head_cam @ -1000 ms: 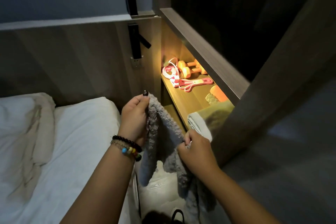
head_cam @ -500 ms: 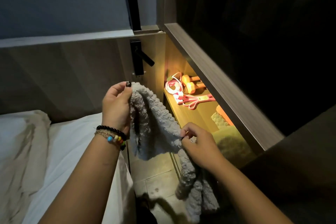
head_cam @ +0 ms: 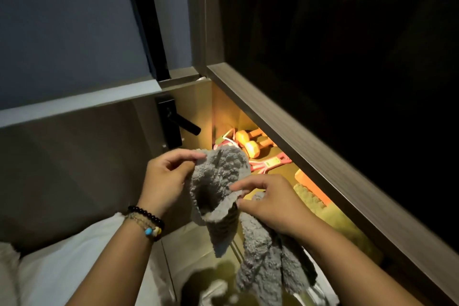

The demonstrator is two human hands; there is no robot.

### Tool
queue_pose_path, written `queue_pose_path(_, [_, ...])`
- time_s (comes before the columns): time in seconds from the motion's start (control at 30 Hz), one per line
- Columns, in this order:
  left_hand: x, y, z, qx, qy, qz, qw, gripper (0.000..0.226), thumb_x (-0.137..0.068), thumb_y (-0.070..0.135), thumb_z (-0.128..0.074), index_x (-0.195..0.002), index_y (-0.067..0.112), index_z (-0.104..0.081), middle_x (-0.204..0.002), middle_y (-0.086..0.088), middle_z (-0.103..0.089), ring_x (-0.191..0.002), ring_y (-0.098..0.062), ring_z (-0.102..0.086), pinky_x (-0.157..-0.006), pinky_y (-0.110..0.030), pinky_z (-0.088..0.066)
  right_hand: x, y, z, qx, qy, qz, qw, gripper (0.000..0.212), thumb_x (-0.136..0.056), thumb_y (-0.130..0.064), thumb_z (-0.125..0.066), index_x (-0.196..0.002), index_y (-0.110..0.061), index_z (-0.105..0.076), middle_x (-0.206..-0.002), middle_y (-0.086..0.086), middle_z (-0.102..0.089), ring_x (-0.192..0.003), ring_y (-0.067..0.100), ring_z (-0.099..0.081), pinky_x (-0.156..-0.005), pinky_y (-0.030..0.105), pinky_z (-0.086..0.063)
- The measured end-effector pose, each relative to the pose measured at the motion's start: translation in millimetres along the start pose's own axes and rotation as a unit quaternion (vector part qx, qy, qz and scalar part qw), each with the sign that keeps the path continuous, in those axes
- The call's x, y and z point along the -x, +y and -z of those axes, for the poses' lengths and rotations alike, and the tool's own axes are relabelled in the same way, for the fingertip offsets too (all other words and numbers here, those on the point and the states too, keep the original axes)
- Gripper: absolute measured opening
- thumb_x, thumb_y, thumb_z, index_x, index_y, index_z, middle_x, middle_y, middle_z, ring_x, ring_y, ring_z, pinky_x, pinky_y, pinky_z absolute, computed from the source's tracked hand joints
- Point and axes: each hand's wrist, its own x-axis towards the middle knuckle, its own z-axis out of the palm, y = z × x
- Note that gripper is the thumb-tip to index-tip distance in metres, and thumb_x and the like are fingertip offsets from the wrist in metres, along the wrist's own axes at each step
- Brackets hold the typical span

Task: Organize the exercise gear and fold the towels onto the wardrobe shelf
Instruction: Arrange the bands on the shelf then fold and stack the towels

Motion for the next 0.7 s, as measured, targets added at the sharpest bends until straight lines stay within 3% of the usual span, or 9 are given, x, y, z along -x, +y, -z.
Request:
queue_pose_path(0.13, [-25, 3, -1, 0.012, -0.044, -0.005, 0.999, 0.040, -0.088, -0.007, -0.057, -0.087, 0.027, -0.078, -0.098, 0.002, -0.075, -0.098, -0.015, -0.068, -0.083, -0.027, -0.053, -26, -1, -3, 0.003, 0.115, 0.025, 0.993, 0.012, -0.073, -0.026, -0.081, -0.070, -0.026, -0.069, -0.076, -0.010, -0.066, -0.075, 0.001, -0.059, -0.075, 0.019, -0.047])
queue_pose_path(0.23, [-35, 4, -11, 0.019, -0.056, -0.022, 0.998, 0.038, -0.088, -0.006, -0.057, -0.090, 0.026, -0.077, -0.100, -0.001, -0.074, -0.099, -0.020, -0.068, -0.085, -0.032, -0.053, -41, -4, 0, -0.008, 0.156, 0.065, 0.986, 0.013, -0.073, -0.025, -0.081, -0.069, -0.026, -0.068, -0.071, -0.012, -0.064, -0.074, -0.001, -0.058, -0.071, 0.008, -0.041])
queue_pose_path(0.3, [-37, 6, -18, 0.010, -0.067, -0.042, 0.997, 0.042, -0.088, -0.006, -0.058, -0.089, 0.031, -0.077, -0.098, 0.004, -0.075, -0.097, -0.015, -0.068, -0.081, -0.027, -0.052, -50, -3, 5, -0.027, 0.165, 0.075, 0.983, 0.013, -0.074, -0.022, -0.081, -0.069, -0.025, -0.069, -0.070, -0.015, -0.064, -0.073, -0.001, -0.058, -0.069, 0.004, -0.038])
queue_pose_path(0.43, [-45, 8, -28, -0.004, -0.073, -0.071, 0.995, 0.041, -0.087, -0.008, -0.059, -0.099, 0.029, -0.072, -0.096, 0.013, -0.073, -0.092, -0.004, -0.067, -0.075, -0.018, -0.052, -67, 1, 15, -0.037, 0.156, 0.101, 0.982, 0.009, -0.075, -0.021, -0.080, -0.072, -0.023, -0.071, -0.077, -0.015, -0.065, -0.077, 0.003, -0.060, -0.071, 0.007, -0.040])
queue_pose_path(0.57, [-55, 4, -38, 0.058, -0.068, -0.039, 0.995, 0.035, -0.087, -0.010, -0.057, -0.108, 0.017, -0.066, -0.079, 0.002, -0.073, -0.076, -0.005, -0.067, -0.065, -0.015, -0.052, -79, 5, 20, -0.056, 0.149, 0.134, 0.978, 0.010, -0.075, -0.015, -0.080, -0.074, -0.024, -0.074, -0.078, -0.012, -0.066, -0.076, 0.005, -0.060, -0.073, 0.007, -0.040])
queue_pose_path(0.7, [-72, -15, -42, 0.086, -0.082, -0.013, 0.993, 0.019, -0.087, -0.012, -0.057, -0.095, 0.005, -0.060, -0.076, 0.000, -0.069, -0.069, -0.005, -0.066, -0.059, -0.016, -0.052, -92, 12, 17, -0.084, 0.139, 0.144, 0.976, 0.009, -0.075, -0.010, -0.079, -0.079, -0.018, -0.077, -0.080, -0.011, -0.067, -0.078, 0.007, -0.062, -0.074, 0.011, -0.044])
